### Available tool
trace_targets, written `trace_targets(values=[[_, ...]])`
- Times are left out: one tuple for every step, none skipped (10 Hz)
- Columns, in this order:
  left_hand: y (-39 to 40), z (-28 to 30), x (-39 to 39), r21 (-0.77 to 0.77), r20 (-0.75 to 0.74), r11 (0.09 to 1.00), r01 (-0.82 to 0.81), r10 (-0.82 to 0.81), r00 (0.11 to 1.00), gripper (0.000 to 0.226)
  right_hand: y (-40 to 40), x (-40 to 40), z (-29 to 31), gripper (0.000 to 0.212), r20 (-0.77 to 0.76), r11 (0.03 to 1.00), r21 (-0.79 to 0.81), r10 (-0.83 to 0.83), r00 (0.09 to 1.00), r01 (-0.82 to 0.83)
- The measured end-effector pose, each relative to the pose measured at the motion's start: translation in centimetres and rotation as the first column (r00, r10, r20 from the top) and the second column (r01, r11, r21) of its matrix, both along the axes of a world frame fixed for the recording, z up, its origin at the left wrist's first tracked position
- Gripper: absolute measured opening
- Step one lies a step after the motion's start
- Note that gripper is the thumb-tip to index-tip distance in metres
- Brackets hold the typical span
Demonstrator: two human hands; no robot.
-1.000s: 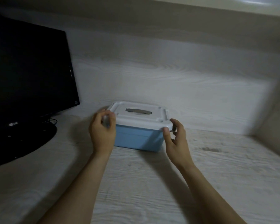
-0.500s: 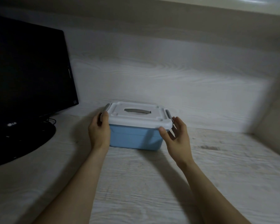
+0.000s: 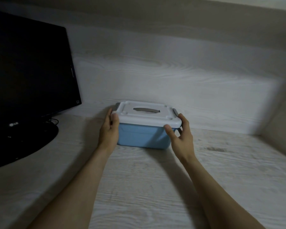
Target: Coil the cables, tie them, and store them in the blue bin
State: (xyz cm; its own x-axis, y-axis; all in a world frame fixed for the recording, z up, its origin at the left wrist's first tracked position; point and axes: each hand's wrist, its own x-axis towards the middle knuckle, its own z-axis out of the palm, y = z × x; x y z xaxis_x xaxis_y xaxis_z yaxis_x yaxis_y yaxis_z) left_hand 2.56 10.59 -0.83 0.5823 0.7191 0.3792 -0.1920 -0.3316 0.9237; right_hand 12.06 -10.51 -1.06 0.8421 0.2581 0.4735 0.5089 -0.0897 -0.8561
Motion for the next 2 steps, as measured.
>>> trace_targets(values=[[-0.2, -0.4, 0.2, 0.014, -0.04, 0.997, 0.075, -0.075, 0.996, 0.063, 0.0, 0.4, -0.1, 0.09, -0.072, 0.999, -0.046, 0.022, 0.997, -0.025], [-0.5, -1.4, 0.7, 0.006, 0.008, 0.979, -0.205, 0.205, 0.979, 0.077, 0.2, 0.2, -1.0, 0.087, -0.152, 0.998, -0.054, -0.046, 0.987, 0.038]])
